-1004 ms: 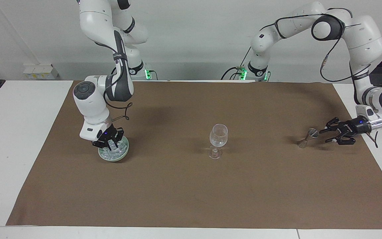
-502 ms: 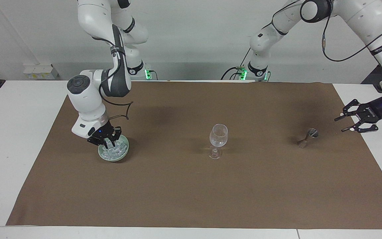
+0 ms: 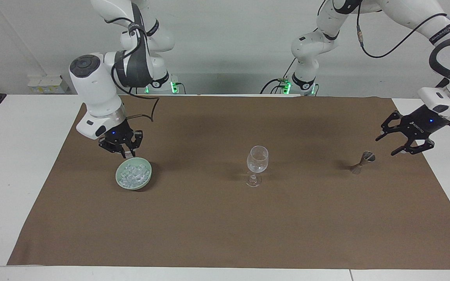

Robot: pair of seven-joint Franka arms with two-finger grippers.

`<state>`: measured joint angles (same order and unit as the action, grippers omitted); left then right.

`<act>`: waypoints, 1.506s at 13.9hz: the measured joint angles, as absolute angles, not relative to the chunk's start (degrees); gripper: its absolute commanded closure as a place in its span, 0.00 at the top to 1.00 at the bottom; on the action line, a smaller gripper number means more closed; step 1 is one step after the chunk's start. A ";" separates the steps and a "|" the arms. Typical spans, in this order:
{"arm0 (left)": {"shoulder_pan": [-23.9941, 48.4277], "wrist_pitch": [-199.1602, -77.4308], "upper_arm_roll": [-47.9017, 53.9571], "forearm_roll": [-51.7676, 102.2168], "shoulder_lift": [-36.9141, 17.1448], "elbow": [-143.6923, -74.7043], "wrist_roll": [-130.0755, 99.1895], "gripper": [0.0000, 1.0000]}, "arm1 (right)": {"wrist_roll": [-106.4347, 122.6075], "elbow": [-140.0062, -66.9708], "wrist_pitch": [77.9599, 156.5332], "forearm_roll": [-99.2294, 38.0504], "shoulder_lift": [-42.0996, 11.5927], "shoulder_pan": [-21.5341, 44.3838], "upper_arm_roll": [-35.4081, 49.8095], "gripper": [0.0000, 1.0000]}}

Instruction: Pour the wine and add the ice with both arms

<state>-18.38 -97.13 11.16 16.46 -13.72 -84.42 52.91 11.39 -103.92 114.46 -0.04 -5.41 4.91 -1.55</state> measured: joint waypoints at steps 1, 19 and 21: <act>-17.19 -97.22 11.15 14.35 -13.37 -84.42 46.75 0.72 | 11.32 -103.37 112.81 -0.04 -4.15 4.92 -1.08 0.00; -9.74 -93.72 10.19 0.06 -1.59 -89.82 6.37 1.00 | -26.33 -89.91 120.14 -7.27 -12.12 5.80 23.51 0.00; -9.79 -93.02 10.12 0.05 -1.56 -89.81 6.36 1.00 | -30.09 -86.41 122.18 -5.69 -15.72 5.98 25.46 0.00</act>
